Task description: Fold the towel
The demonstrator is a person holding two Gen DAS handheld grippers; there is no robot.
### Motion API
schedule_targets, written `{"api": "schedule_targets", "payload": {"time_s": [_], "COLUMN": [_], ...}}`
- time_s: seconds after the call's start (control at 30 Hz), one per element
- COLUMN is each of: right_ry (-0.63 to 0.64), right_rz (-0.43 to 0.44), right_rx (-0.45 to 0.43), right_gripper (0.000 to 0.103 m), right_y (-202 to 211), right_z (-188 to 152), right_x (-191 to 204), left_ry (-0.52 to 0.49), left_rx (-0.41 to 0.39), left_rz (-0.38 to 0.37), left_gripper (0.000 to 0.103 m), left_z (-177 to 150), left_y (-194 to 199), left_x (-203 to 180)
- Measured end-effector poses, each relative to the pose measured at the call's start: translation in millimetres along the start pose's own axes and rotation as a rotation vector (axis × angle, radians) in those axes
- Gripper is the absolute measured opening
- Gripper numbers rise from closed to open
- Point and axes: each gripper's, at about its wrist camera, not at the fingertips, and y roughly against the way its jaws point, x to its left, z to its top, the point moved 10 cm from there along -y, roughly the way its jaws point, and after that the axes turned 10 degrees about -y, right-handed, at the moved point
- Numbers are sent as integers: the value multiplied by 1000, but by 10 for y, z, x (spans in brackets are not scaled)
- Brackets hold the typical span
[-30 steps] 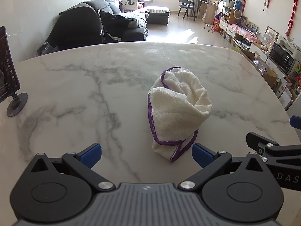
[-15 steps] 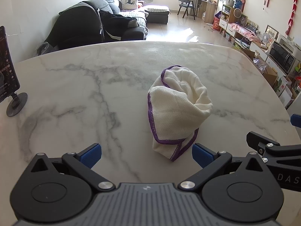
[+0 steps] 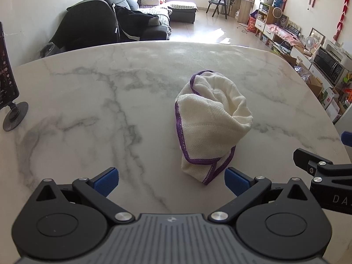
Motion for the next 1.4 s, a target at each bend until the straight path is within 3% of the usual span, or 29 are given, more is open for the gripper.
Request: {"api": "schedule_targets", "payload": {"time_s": [0.27,0.47,0.67,0.83,0.97,1.13,1.4], "right_ry": [-14,4,-7,-6,-5,-3,3], "right_rz": [16,29,54,59,62,67,98], "right_rx": [6,-4,2,-1,-3,-5,-23], "right_gripper": [103,103,103,103,103,103,103], "right_y": [-25,-11,-22,-37,-49,-64,-132], "right_z": [34,54,62,73,81,91,127], "right_x": [8,17,38,45,50,57,93], "left_ry": [14,-56,-41,-46,-77,-87,-33], "left_rx": [13,-29,-67,-72,-85,-73,-152], "left_rz": [-28,-41,-118,-177,-195,-217,-259], "left_gripper": [102,101,95,68,54,16,9], "left_z": [17,78,116,127,125,112,205], "left_y": [-50,-56,-9,-25,-54,-108,-25], "left_x": [55,40,-2,-58,-119,-165,-75]}}
